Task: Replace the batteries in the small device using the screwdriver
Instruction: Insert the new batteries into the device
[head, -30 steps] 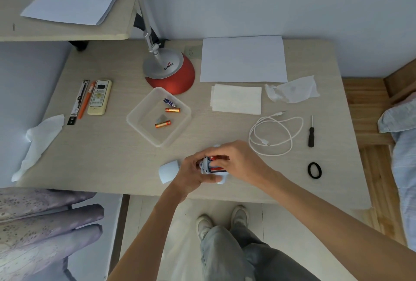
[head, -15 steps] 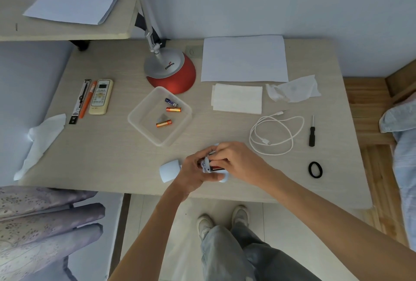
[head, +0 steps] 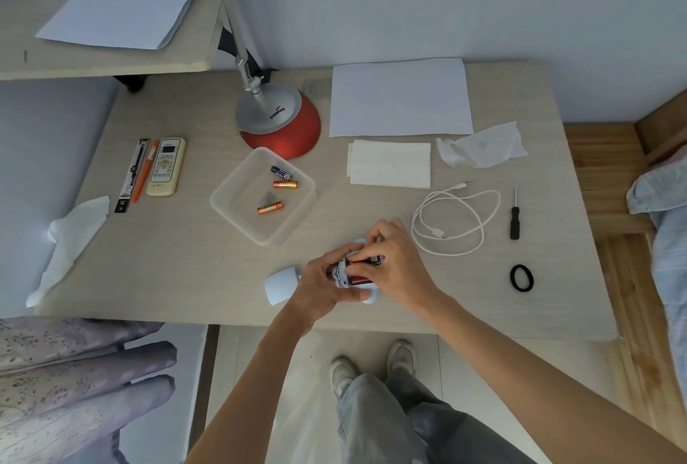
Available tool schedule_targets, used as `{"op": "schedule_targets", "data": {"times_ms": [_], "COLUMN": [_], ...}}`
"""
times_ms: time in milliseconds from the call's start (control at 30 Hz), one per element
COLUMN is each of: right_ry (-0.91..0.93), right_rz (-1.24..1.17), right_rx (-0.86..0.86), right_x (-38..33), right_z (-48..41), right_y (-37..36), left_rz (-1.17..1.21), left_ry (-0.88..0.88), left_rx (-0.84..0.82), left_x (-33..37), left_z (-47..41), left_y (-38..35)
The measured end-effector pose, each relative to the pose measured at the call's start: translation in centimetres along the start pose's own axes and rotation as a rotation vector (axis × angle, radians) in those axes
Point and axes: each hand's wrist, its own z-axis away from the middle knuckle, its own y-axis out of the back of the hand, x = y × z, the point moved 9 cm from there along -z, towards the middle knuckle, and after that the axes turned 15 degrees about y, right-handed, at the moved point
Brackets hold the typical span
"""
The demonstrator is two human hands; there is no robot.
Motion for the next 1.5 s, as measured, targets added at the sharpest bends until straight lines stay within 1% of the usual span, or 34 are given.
{"op": "schedule_targets", "data": {"times_ms": [200,300,467,800,1000,1067,1167,1233,1300,1433,1500], "right_ry": [-0.016,-0.047,-0.048,-0.207,-0.155,-0.109,-0.092,-0.102,-0.113,-0.122,-0.121], "right_rz": [-0.017,-0.037,-0.029,-0.158,-0.153,-0.149,-0.142,-0.075,-0.012,-0.046,-0.054], "right_rx": [-0.011,0.023,-0.007,0.059,0.111,0.063,-0.119,-0.2,-0.193,-0.145,-0.137], "right_x": [0.6,1.5,1.5,2.7,2.6,2.5,2.5,2.4,2.3,2.3,2.2], "right_z": [1.0,1.5,1.4,1.6,3.2,3.8,4.2,4.0,3.7,3.7,3.7], "right_y": [-0.9,-0.3,-0.6,-0.8,1.6,2.1,1.0,0.0,-0.2,0.1,0.1], "left_rz": [0.013,0.006,0.001,0.015,0.031,0.03,0.014,-0.007,-0.051,-0.11,-0.189], "left_ry": [0.028,0.048,0.054,0.037,0.052,0.048,0.034,0.021,-0.008,-0.028,-0.049], "left_rx": [-0.004,0.006,0.013,-0.014,-0.026,-0.027,-0.025,-0.021,-0.013,-0.019,-0.012], "left_x": [-0.4,-0.8,-0.9,-0.4,-0.6,-0.7,-0.7,-0.6,-0.5,-0.4,-0.4], "left_z": [-0.2,-0.4,-0.3,0.0,0.2,0.2,0.0,0.0,-0.1,-0.1,0.1], "left_y": [0.2,0.3,0.5,0.3,0.3,0.4,0.5,0.5,0.4,0.3,0.2]}}
